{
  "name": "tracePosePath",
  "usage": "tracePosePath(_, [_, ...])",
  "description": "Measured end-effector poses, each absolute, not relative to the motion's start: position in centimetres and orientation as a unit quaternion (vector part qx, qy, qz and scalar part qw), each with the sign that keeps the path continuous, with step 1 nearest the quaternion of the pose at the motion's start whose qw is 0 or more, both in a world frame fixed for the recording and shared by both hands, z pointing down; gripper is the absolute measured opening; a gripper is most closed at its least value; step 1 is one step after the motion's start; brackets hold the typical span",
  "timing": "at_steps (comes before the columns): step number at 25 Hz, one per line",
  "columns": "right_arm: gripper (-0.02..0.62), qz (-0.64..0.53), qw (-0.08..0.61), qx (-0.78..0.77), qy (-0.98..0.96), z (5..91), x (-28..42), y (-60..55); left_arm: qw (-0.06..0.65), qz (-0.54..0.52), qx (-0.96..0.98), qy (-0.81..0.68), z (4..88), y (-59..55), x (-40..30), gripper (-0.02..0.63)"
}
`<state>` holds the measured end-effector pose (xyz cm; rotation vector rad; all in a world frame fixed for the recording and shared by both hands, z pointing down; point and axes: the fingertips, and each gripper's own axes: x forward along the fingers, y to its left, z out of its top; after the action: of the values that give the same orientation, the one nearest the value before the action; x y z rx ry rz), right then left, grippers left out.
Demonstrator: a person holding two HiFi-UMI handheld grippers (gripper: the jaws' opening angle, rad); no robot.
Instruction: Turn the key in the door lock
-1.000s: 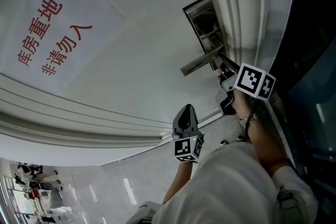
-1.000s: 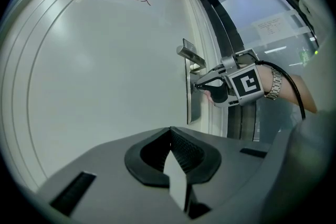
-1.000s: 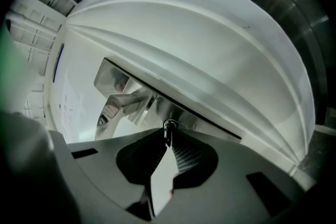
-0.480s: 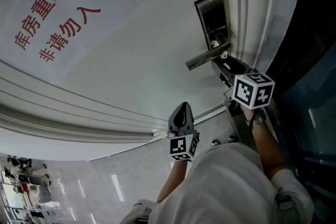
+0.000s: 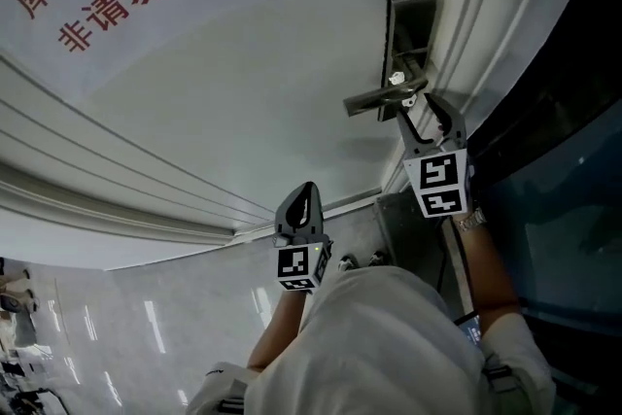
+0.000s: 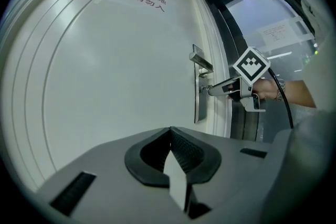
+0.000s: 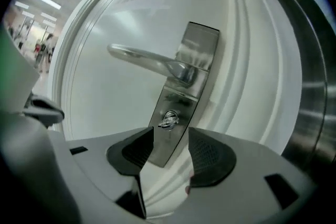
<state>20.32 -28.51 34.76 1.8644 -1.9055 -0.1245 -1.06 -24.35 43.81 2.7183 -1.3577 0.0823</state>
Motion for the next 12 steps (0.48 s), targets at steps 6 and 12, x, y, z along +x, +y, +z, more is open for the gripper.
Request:
tracePosePath(6, [0.181,-0.138,0.334,0.661,-0.658,34.4,19.8,-28.6,0.049,0.029,0.892,-0.449,43.9,-24.1,-2.1,0.008])
tracePosePath(12, [0.181,-0.239,0.408,0.616,-0.63,33.9,18.6,-28.9,0.052,0.022,0.889,-0.454,43.7,-23.6,-2.6,0.008])
